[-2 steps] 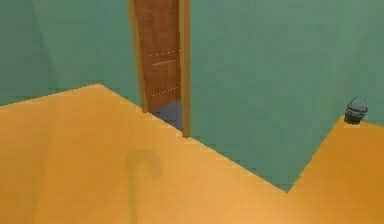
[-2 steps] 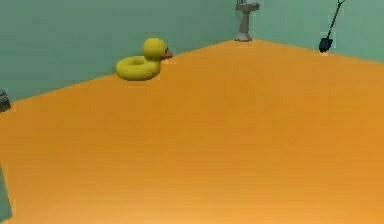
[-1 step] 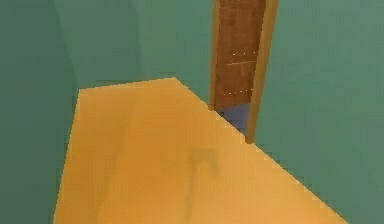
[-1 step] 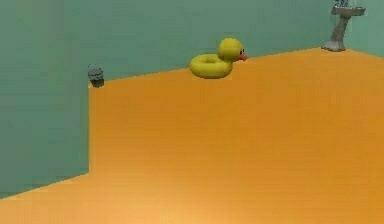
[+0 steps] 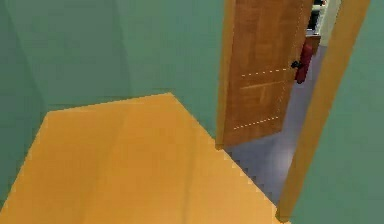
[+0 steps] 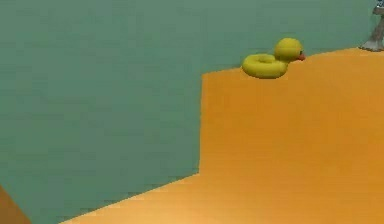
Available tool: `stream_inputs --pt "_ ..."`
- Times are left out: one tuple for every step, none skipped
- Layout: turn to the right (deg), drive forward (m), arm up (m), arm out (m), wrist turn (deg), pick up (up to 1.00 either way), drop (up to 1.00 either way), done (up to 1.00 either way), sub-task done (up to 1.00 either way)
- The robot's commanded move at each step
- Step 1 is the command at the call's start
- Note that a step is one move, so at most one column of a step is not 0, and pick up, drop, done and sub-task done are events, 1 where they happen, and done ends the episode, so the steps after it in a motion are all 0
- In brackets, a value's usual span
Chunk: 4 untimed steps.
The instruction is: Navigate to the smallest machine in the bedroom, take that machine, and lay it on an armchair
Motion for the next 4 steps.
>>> stream_inputs --pt "-3.0 0.0 0.0 0.0 0.0 0.0 0.0 0.0 0.0" --pt "0.0 0.95 0.0 0.0 0.0 0.0 0.0 0.0 0.0" --pt "-45.0 0.0 0.0 0.0 0.0 0.0 0.0 0.0 0.0" --pt "0.0 0.05 0.0 0.0 0.0 0.0 0.0 0.0 0.0"
